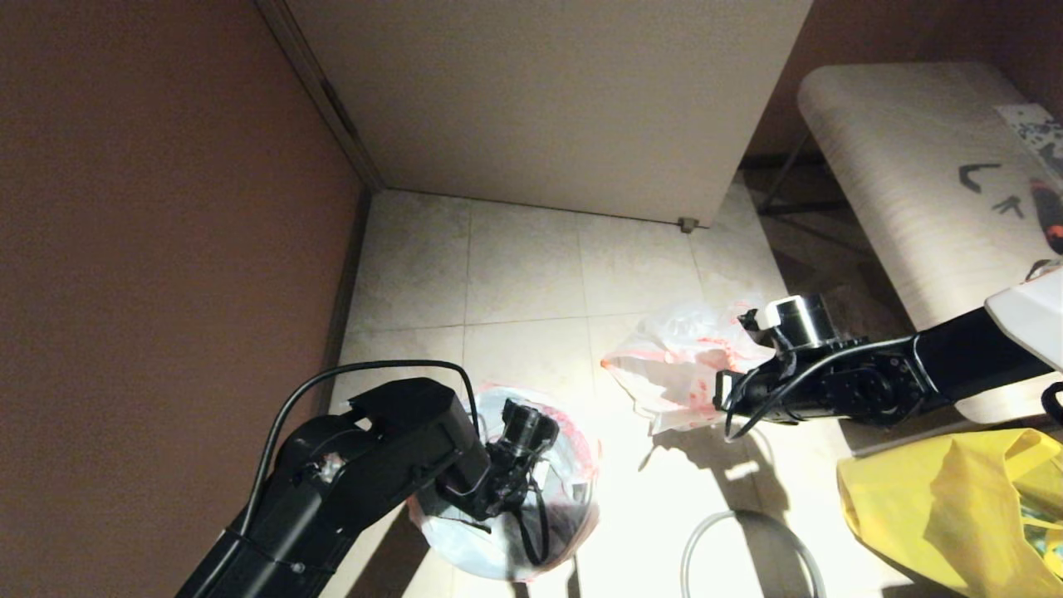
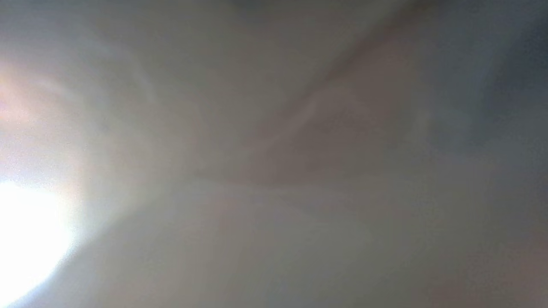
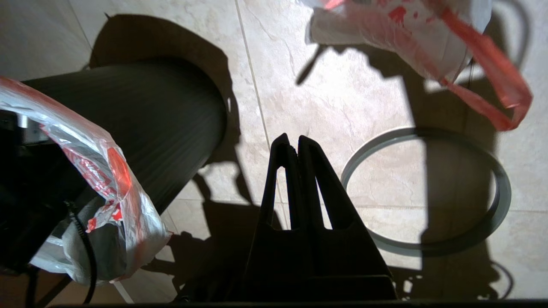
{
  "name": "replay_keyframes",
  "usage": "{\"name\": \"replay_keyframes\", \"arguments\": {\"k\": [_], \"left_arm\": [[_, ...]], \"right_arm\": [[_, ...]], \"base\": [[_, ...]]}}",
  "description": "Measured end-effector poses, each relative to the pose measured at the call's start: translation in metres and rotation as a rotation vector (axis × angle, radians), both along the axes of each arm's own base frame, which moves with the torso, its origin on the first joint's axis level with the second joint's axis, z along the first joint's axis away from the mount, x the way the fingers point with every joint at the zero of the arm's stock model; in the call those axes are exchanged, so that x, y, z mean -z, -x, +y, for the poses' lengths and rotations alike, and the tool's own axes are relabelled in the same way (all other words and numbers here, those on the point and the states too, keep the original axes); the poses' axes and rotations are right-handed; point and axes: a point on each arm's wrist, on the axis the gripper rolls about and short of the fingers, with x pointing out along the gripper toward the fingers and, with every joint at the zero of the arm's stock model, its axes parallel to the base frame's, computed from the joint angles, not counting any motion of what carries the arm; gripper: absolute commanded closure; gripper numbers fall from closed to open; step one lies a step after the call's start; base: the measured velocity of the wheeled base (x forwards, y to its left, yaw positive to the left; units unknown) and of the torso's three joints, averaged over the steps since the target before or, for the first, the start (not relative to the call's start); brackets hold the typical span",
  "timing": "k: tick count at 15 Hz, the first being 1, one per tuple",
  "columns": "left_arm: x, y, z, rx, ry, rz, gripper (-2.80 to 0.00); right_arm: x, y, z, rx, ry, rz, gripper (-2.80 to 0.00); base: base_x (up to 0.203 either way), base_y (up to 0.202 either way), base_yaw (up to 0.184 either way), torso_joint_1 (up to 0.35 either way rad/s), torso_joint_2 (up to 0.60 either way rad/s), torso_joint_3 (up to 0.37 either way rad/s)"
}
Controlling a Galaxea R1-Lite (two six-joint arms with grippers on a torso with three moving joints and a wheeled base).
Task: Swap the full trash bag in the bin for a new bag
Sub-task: Put the new garbage bag on the trash can, then place the trash can ring on the trash can
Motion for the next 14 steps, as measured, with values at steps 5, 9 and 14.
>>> {"name": "replay_keyframes", "arguments": {"k": [5,9,14], "left_arm": [[0.003,0.001,0.006,-0.001,-0.015,0.001,0.0],[-0.051,0.008,0.002,0.024,0.031,-0.06,0.0],[-0.162,0.049,0.014,0.114,0.004,-0.125,0.0]], "right_arm": [[-0.019,0.009,0.005,-0.026,-0.002,-0.039,0.0],[-0.006,0.016,0.017,-0.08,0.07,0.009,0.0],[0.015,0.023,0.02,-0.093,0.18,0.111,0.0]], "base": [[0.0,0.0,0.0,0.0,0.0,0.0],[0.0,0.0,0.0,0.0,0.0,0.0],[0.0,0.0,0.0,0.0,0.0,0.0]]}}
